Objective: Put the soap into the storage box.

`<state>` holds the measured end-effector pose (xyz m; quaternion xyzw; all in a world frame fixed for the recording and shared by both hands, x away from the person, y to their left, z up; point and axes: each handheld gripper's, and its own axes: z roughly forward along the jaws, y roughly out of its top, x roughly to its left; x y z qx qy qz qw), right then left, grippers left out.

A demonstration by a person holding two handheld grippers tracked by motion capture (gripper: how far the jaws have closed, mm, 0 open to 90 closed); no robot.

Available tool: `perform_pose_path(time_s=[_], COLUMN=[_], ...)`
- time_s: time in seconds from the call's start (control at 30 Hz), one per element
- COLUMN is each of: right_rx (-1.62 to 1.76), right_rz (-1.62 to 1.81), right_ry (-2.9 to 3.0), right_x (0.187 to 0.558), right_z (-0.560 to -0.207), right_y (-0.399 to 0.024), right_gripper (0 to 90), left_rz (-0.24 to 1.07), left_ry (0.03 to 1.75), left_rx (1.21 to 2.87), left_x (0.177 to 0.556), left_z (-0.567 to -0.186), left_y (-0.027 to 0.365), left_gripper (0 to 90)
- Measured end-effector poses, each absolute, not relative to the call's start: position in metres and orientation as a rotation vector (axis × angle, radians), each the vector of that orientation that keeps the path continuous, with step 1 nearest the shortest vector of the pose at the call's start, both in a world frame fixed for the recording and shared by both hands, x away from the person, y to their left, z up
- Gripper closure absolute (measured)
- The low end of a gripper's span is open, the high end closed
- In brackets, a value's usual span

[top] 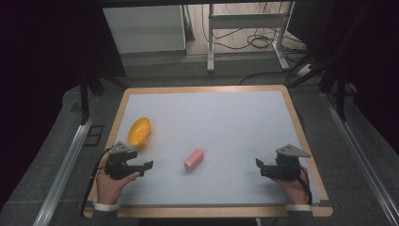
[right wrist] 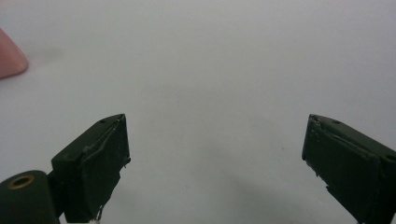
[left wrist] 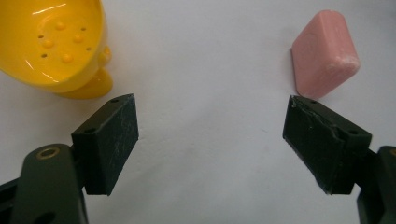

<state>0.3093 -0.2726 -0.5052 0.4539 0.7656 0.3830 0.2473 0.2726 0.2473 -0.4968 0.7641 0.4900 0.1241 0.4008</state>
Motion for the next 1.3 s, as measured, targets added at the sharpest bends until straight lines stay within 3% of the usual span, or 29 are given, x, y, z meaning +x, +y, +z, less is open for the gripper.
perform_pose_path(time_s=[0.47, 0.73, 1.3], right_rx=[1.272, 1.246, 1.219], right_rz=[1.070, 1.090, 1.091], right_ry=[2.075, 2.116, 2.123], right_x=[0.308, 0.311, 0.305], right_z=[-0.508, -0.512, -0.509], right_y=[-0.281, -0.276, -0.270], right_gripper=[8.4, 8.4, 8.4], left_rz=[0.300, 0.379, 0.416], left_ry=[1.225, 1.275, 1.231], left_rx=[1.936, 1.950, 1.929], left_x=[0.279, 0.279, 0.273], left_z=[-0.499, -0.497, -0.483], left_y=[0.247, 0.247, 0.240], left_gripper=[19.7, 19.9, 21.9])
